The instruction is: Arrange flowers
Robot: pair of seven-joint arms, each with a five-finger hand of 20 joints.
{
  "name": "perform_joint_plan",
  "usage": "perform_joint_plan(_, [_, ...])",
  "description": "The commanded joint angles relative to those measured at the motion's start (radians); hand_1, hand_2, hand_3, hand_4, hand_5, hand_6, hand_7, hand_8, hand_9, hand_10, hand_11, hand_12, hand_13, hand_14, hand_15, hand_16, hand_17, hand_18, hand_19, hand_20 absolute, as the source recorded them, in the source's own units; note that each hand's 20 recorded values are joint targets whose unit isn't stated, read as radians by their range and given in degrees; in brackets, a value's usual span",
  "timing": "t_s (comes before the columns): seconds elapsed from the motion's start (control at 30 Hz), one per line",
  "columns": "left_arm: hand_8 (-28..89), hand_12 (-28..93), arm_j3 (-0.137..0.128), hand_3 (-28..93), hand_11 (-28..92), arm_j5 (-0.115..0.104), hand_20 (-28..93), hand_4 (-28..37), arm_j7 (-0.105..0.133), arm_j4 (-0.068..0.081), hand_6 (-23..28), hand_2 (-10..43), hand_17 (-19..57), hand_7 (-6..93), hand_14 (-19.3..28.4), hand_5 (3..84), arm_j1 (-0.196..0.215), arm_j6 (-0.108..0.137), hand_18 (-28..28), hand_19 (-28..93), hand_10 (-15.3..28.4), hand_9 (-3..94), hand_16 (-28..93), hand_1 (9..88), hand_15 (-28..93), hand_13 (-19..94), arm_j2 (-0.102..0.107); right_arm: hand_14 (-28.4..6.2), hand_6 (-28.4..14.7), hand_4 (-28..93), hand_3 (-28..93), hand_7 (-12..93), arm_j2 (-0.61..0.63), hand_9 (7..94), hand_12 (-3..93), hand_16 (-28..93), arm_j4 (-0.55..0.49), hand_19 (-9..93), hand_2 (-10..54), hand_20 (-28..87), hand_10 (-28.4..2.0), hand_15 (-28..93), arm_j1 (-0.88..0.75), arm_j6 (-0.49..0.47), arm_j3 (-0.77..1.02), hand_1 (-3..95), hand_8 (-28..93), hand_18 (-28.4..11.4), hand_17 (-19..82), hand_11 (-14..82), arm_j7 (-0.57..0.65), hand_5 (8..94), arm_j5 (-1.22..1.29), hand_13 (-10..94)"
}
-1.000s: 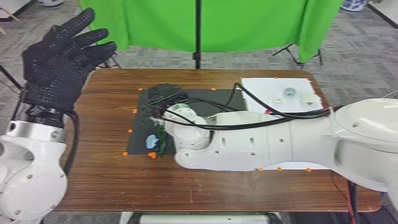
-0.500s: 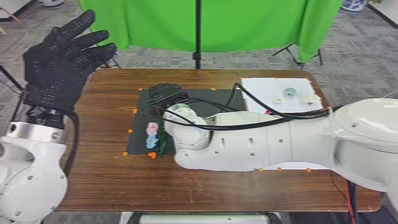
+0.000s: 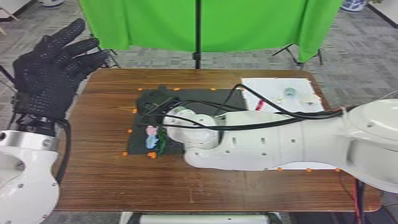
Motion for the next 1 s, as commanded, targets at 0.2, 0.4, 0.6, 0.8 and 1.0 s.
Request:
perform_joint_plan(0.2, [-9,10,0.012,77,28,-0.007,4,-28.3,-0.002,0.000,9.8,9.5,-5.9,12.7,27.6,35.4,0.028,0.004,25.3,68,20.0,30.6,-11,21.4,53,25,-0.016,-16.4,5.1,-28,82,23,0.028,37.3,13.5,5,-0.035,60,7.5,28,-16.4,61,0.023,-0.035,-0.038,14.8,-18,-18.2,2,19.8,-0.063,63.1,-0.102,21])
perform_joint_plan(0.4, [-9,10,-0.038,77,28,-0.005,4,-28.3,0.009,-0.022,9.7,9.5,-5.9,12.8,27.7,35.5,0.117,0.013,25.3,68,20.0,30.6,-11,21.4,53,25,-0.036,-16.4,5.4,-28,82,22,0.029,35.1,13.2,5,-0.057,59,9.5,27,-16.2,58,0.031,0.045,-0.059,12.9,-18,-17.8,1,17.4,-0.044,60.1,-0.129,20])
perform_joint_plan(0.6, [-9,10,-0.127,77,28,-0.006,4,-28.3,0.040,-0.074,9.8,9.5,-5.8,12.7,27.6,35.5,0.297,0.053,25.2,68,20.1,30.6,-11,21.4,53,25,-0.079,-16.8,4.0,-28,82,23,0.066,34.1,13.6,7,-0.077,58,9.9,27,-16.1,53,0.005,0.001,-0.022,12.1,-18,-17.8,0,15.8,-0.027,53.4,-0.178,19])
perform_joint_plan(0.8, [-9,10,-0.194,77,28,-0.026,6,-28.3,0.124,-0.122,9.8,9.5,-5.1,12.6,28.2,35.4,0.500,0.116,25.3,71,20.1,30.6,-10,21.4,55,25,-0.158,-17.6,1.4,-28,82,21,0.170,37.9,14.5,9,-0.125,59,9.6,27,-18.5,53,-0.078,-0.048,0.103,11.9,-17,-19.2,2,15.8,0.070,45.9,-0.183,25])
perform_joint_plan(1.0, [-9,10,-0.208,77,28,-0.042,6,-28.3,0.150,-0.129,9.7,9.4,-5.0,12.5,28.1,35.5,0.566,0.130,25.3,71,20.1,30.8,-11,21.2,56,25,-0.180,-18.4,-1.3,-27,82,19,0.329,42.7,14.7,9,-0.221,65,6.0,28,-19.6,57,-0.187,-0.018,0.278,16.8,-15,-21.3,8,17.7,0.215,42.7,-0.128,33])
